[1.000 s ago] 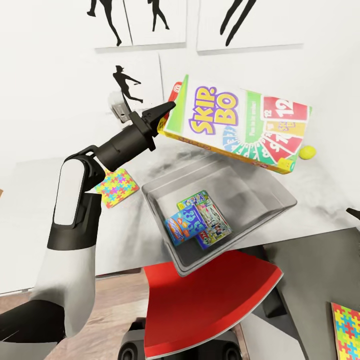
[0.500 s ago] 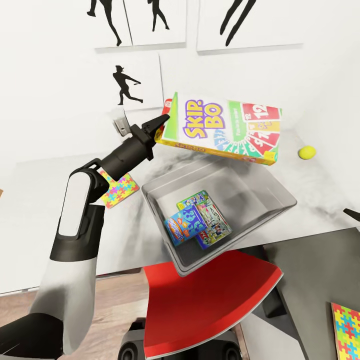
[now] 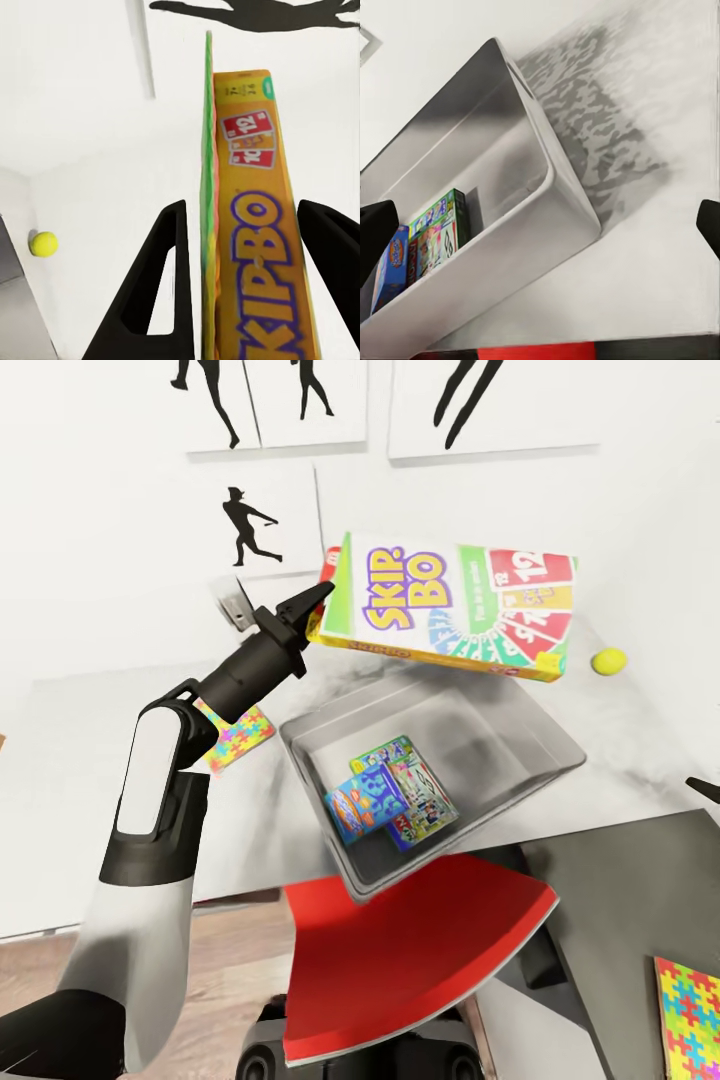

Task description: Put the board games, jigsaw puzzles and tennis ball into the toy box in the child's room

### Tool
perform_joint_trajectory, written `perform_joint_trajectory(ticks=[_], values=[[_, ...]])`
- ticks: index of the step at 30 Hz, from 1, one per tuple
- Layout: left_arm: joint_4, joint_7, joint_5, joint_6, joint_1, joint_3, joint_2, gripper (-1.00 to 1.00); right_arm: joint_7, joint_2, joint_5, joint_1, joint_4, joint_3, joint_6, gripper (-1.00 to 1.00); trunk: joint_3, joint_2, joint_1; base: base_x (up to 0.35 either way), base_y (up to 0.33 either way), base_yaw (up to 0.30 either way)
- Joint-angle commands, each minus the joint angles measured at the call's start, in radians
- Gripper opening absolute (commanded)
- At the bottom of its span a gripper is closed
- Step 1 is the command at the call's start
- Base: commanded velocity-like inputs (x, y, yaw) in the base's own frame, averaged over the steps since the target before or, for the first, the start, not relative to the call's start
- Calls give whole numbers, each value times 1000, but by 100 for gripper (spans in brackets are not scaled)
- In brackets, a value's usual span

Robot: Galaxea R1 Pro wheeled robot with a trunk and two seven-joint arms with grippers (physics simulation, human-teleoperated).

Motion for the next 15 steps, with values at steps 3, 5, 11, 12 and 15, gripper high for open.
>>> perform_joint_trajectory(ticks=[3, 5, 11, 12, 15], values=[[0, -6, 1, 4, 0, 1, -1, -100, 2, 0, -1, -1, 0, -1, 5, 100, -1, -2, 0, -193, -120, 0], [0, -10, 1, 3, 0, 1, 0, -100, 2, 0, -1, -1, 0, -1, 5, 100, -1, -2, 0, -232, -135, 0], [0, -14, 1, 3, 3, 4, 1, -100, 2, 0, 0, -1, 1, 0, 6, 100, -1, -2, 0, -231, -129, 0], [0, -14, 1, 2, 6, 4, 1, -100, 2, 0, 1, -1, 1, 1, 6, 100, -1, -2, 0, -137, -76, 0], [1, -14, 0, 2, 15, 6, 2, -100, 2, 0, 0, -1, 1, 1, 6, 100, -1, -2, 0, -102, -57, 0]])
